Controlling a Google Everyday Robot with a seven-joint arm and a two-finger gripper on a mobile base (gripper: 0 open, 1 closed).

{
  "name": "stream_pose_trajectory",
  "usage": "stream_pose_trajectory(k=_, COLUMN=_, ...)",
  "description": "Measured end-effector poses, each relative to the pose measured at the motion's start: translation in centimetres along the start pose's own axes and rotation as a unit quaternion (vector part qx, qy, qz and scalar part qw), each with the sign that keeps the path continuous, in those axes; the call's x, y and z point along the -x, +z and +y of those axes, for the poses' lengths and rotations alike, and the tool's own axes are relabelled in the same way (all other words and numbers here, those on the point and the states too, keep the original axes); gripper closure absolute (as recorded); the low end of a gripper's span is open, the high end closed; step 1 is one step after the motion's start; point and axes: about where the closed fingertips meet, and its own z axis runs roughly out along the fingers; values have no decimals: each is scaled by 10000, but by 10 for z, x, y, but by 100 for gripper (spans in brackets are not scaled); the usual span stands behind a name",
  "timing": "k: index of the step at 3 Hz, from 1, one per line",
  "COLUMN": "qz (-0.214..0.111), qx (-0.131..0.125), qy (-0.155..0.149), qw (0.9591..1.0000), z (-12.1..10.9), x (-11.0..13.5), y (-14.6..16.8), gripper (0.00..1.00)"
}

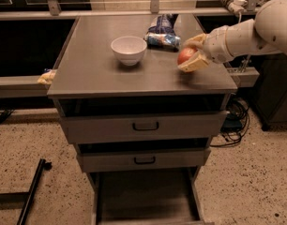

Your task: Pick apple from bottom drawer and place on counter

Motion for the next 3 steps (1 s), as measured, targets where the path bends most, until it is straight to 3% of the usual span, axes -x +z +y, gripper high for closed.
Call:
stream_pose_trajectory(k=1, qz=0, qx=0, qy=0, qw=10000, z=0, x=0, y=0, gripper=11)
stream_pose_trajectory(k=2, qz=-1, qx=1, qy=0, qw=10000, z=0, x=0, y=0, gripper=0)
stream_pose_trajectory(k=3, qz=-1, qx=1, qy=0, qw=10000, z=0, x=0, y=0, gripper=0)
